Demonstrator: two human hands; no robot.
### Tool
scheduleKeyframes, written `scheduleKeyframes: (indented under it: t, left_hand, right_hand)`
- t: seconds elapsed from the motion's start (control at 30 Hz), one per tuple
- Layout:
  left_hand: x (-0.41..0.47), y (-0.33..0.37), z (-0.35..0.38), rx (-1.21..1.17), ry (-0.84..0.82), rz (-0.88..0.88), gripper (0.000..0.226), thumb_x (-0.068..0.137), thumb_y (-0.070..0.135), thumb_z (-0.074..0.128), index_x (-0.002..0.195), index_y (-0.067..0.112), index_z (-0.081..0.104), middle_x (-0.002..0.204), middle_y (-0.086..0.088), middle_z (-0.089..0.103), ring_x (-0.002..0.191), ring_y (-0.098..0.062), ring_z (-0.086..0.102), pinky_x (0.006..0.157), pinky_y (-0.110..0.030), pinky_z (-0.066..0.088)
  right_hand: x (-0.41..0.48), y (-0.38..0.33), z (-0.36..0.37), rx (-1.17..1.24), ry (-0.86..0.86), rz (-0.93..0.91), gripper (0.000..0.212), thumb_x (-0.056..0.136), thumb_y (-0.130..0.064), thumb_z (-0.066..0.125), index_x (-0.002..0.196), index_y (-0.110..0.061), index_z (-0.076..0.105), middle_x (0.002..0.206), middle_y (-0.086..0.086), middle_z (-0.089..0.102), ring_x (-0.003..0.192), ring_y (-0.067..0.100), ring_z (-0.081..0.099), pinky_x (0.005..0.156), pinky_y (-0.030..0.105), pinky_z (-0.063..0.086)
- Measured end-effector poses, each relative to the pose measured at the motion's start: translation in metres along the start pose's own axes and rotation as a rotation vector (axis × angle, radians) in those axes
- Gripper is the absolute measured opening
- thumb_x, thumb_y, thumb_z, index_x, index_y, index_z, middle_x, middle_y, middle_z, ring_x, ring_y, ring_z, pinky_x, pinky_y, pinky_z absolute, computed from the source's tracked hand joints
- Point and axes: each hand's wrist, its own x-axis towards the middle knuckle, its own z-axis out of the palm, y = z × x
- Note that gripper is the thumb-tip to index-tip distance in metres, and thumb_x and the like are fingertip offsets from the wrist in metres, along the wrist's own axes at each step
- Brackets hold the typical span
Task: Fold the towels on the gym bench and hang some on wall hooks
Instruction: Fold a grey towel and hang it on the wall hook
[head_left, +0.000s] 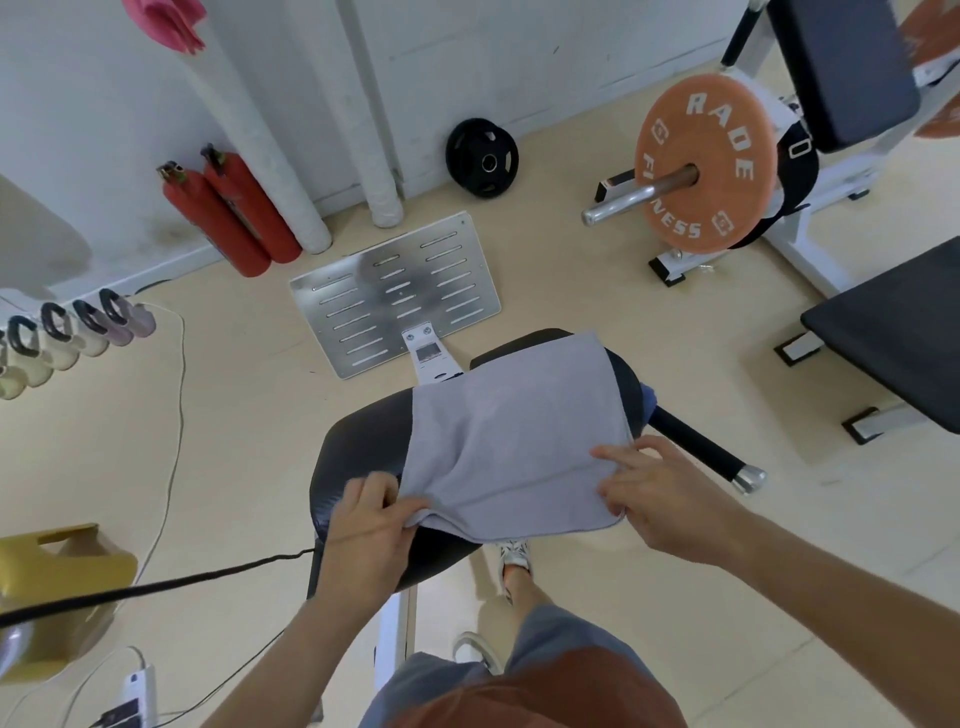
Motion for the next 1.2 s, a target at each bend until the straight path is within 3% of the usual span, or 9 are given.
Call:
scheduleKeyframes:
  t: [0.1,0.17,0.23,0.37,0.43,0.57,0.73,0.87,1.2]
  left_hand:
    - [0.000,-0.009,-0.007,0.091,-0.026,0.186,0.045,0.097,0.039,0.028,0.096,0.028,0.071,0.127,-0.003,0.058,0.116,-0.028,0.046,0.093,-0.043,0.045]
    - [0.001,-0.008,-0.012,-0.046,0.002,0.236,0.034,0.094,0.027,0.038,0.096,0.022,0.072,0.121,-0.001,0.064,0.114,-0.026,0.055,0.100,-0.030,0.042]
    - [0.010,-0.002,-0.029,-0.284,-0.017,0.004,0.027,0.089,0.007,0.050,0.102,0.018,0.070,0.107,0.006,0.067,0.104,-0.020,0.062,0.094,-0.011,0.038]
    - [0.055,-0.011,-0.056,-0.483,0.174,-0.288,0.032,0.084,-0.004,0.051,0.100,0.018,0.069,0.093,0.004,0.068,0.091,-0.020,0.062,0.084,-0.023,0.045]
    - [0.087,-0.009,-0.078,-0.596,0.316,-0.332,0.032,0.082,-0.002,0.051,0.098,0.018,0.069,0.094,-0.004,0.070,0.090,-0.023,0.062,0.086,-0.029,0.048]
    - [0.106,-0.004,-0.116,-0.504,0.474,-0.224,0.032,0.083,-0.008,0.052,0.100,0.012,0.069,0.091,0.003,0.065,0.088,-0.015,0.058,0.077,-0.016,0.041]
    - [0.033,-0.020,-0.090,-0.302,0.066,-0.139,0.028,0.087,0.004,0.052,0.100,0.024,0.067,0.079,0.003,0.068,0.074,-0.021,0.061,0.072,-0.027,0.045]
    - [-0.003,-0.026,-0.055,-0.464,-0.287,-0.232,0.039,0.087,0.001,0.047,0.085,0.039,0.057,0.070,-0.002,0.063,0.069,-0.026,0.062,0.069,-0.041,0.056]
    - [0.068,-0.045,-0.043,-0.539,-0.195,-0.500,0.021,0.095,0.005,0.040,0.091,0.015,0.057,0.068,-0.009,0.057,0.043,-0.023,0.057,0.043,-0.027,0.047]
  right_hand:
    - [-0.003,0.005,-0.005,0.135,-0.086,0.088,0.021,0.065,-0.009,0.067,0.062,-0.028,0.062,0.082,-0.006,0.074,0.098,0.015,0.069,0.080,0.032,0.055]
    - [-0.001,0.005,-0.015,0.402,-0.091,0.357,0.021,0.078,-0.010,0.059,0.067,-0.028,0.061,0.079,-0.005,0.071,0.075,0.016,0.066,0.069,0.034,0.054]
    - [0.009,0.008,-0.028,0.604,-0.005,0.583,0.020,0.082,-0.008,0.058,0.072,-0.024,0.064,0.076,-0.007,0.069,0.069,0.014,0.061,0.067,0.030,0.052]
    - [0.058,0.020,-0.075,0.712,0.226,0.659,0.020,0.082,0.001,0.054,0.078,-0.015,0.066,0.075,-0.002,0.064,0.066,0.005,0.055,0.063,0.018,0.044]
    - [0.087,0.026,-0.100,0.718,0.333,0.622,0.023,0.080,0.004,0.052,0.081,-0.013,0.067,0.075,-0.002,0.064,0.064,-0.001,0.054,0.064,0.014,0.042]
    - [0.114,0.028,-0.128,0.921,0.459,0.635,0.023,0.084,0.008,0.046,0.088,-0.006,0.064,0.077,0.004,0.060,0.065,0.004,0.054,0.055,0.012,0.050]
    - [0.060,0.006,-0.092,0.636,0.274,0.572,0.022,0.080,0.001,0.054,0.076,-0.018,0.064,0.065,-0.008,0.058,0.056,0.004,0.048,0.055,0.008,0.037]
    - [0.026,-0.001,-0.045,0.583,-0.039,0.542,0.025,0.085,-0.005,0.055,0.077,-0.028,0.061,0.071,-0.001,0.062,0.055,0.010,0.049,0.056,0.010,0.040]
    - [0.099,0.031,-0.035,0.621,0.069,0.547,0.015,0.095,-0.016,0.049,0.092,-0.018,0.063,0.082,0.000,0.064,0.074,0.015,0.056,0.064,0.016,0.040]
